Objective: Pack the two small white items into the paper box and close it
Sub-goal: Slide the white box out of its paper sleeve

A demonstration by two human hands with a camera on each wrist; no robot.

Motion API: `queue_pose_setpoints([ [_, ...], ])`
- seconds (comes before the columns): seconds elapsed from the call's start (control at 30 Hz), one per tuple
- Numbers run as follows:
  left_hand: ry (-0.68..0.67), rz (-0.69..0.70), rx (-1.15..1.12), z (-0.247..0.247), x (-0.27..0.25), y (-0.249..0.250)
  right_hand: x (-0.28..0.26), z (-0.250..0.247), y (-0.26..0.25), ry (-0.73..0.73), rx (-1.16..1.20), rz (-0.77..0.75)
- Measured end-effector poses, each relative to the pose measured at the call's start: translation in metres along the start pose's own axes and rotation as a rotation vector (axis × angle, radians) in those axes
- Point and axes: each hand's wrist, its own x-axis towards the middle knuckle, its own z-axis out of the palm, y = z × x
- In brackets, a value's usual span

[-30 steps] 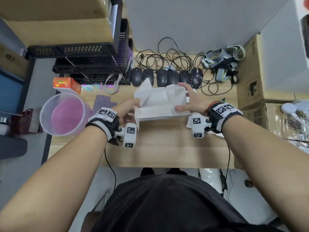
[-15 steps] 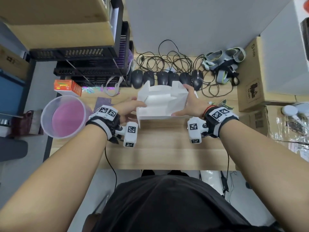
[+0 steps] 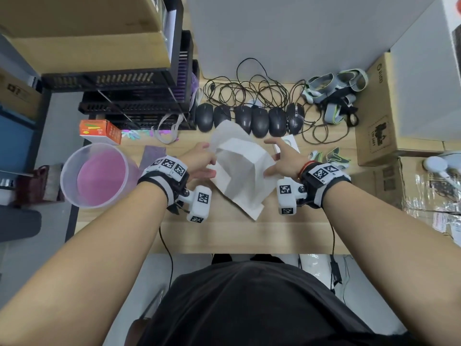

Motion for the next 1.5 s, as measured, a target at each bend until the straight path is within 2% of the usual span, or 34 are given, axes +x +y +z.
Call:
queue_pose_setpoints([
  [0.1, -0.034, 0.094, 0.350, 0.001, 0.003, -0.008, 0.000, -0.004, 0.003, -0.032, 0.067, 0.039],
  [0.17, -0.120, 0.156, 0.590, 0.000, 0.003, -0.013, 0.001, -0.008, 0.005, -0.050, 0.083, 0.038],
  [0.23, -0.182, 0.192, 0.754, 0.001, 0.003, -0.017, 0.002, -0.014, 0.006, -0.056, 0.052, 0.021],
  [0.33, -0.187, 0.227, 0.941, 0.004, 0.002, -0.018, 0.007, -0.023, 0.006, -0.112, -0.040, 0.046],
  [0.4, -0.231, 0.246, 0.946, 0.004, 0.002, -0.014, 0.007, -0.033, 0.005, -0.142, -0.161, 0.094],
  [0.47, -0.291, 0.253, 0.930, 0.001, 0.000, -0.010, 0.007, -0.043, 0.005, -0.199, -0.158, 0.156],
  [0.57, -0.300, 0.269, 0.965, -0.002, -0.002, -0.006, 0.008, -0.053, 0.009, -0.237, -0.178, 0.207],
  [0.7, -0.243, 0.382, 0.983, 0.006, -0.007, 0.002, 0.007, -0.057, 0.012, -0.147, -0.172, 0.257],
  [0.9, -0.167, 0.534, 1.047, 0.026, -0.009, 0.010, 0.005, -0.058, 0.010, 0.091, 0.041, 0.271],
  [1.03, -0.094, 0.614, 1.196, 0.036, -0.014, 0.016, 0.003, -0.057, 0.008, 0.191, 0.163, 0.246],
  [1.17, -0.037, 0.619, 1.116, 0.039, -0.010, 0.019, 0.003, -0.055, 0.004, 0.241, 0.291, 0.206],
  [1.33, -0.136, 0.672, 0.711, 0.018, -0.006, 0.026, -0.005, -0.059, 0.006, 0.328, 0.378, 0.202],
  [1.5, -0.084, 0.628, 0.497, 0.008, -0.004, 0.030, -0.011, -0.055, 0.010, 0.407, 0.435, 0.178],
])
